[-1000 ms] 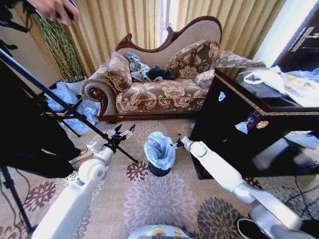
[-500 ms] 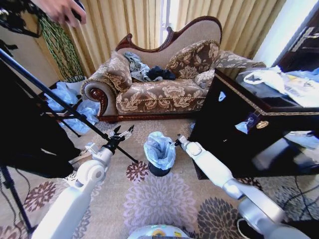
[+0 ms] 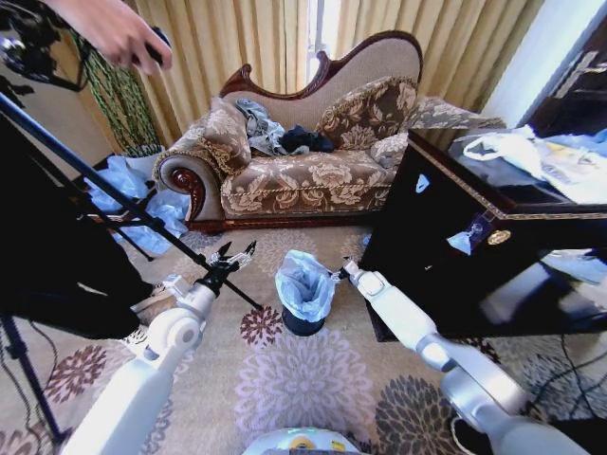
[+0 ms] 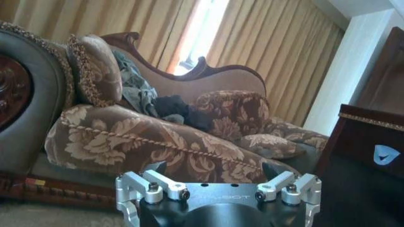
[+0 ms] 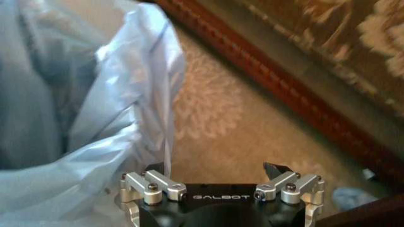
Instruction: Place a garbage bag over the trash bin.
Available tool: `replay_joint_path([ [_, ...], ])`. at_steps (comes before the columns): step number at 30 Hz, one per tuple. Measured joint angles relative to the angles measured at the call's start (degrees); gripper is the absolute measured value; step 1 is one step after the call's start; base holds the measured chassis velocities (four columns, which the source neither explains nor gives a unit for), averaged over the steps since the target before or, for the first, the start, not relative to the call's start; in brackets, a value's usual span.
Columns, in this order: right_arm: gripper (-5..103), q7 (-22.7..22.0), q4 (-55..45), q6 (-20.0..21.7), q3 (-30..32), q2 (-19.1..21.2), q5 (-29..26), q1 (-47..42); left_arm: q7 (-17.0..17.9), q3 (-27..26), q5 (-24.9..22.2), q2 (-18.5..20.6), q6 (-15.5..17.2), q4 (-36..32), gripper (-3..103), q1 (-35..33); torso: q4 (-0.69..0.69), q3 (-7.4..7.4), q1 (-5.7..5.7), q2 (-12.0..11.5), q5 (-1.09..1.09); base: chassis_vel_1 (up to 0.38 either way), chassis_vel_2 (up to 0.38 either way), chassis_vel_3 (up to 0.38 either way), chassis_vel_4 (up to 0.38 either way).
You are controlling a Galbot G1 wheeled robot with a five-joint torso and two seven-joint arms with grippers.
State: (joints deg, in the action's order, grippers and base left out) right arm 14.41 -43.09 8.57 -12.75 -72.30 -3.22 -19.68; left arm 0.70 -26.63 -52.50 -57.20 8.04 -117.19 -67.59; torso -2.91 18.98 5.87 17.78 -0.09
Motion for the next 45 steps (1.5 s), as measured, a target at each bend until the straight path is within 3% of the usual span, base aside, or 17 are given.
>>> replay_joint_path([
  [14, 99, 5.59, 3.7, -1.31, 3.9, -0.74, -4.24, -1.88, -0.21, 0.46, 0.8, -0.63, -0.48, 1.01, 100, -0.21, 0.01, 0.0, 0.0, 0.0, 0.0, 0.0, 0.0, 0.0, 0.0],
  [20, 99, 7.72, 4.05, -0.53, 7.71, -0.19, -9.65, -3.65, 0.13, 0.39, 0.26, -0.43, -0.44, 0.98, 100, 0.05, 0.0, 0.0, 0.0, 0.0, 0.0, 0.0, 0.0, 0.0, 0.0],
  [34, 100, 5.96, 2.25, 0.64, 15.11, 1.6, -19.25, -7.63, 0.88, 0.89, -0.82, -0.16, -0.08, 1.03, 100, 0.48, 0.0, 0.0, 0.0, 0.0, 0.0, 0.0, 0.0, 0.0, 0.0],
  [45, 100, 8.13, 4.1, 2.53, 15.5, 0.55, -24.07, -8.93, 1.34, 1.26, -1.83, -0.23, 0.17, 1.05, 100, 0.55, 0.0, 0.0, 0.0, 0.0, 0.0, 0.0, 0.0, 0.0, 0.0],
])
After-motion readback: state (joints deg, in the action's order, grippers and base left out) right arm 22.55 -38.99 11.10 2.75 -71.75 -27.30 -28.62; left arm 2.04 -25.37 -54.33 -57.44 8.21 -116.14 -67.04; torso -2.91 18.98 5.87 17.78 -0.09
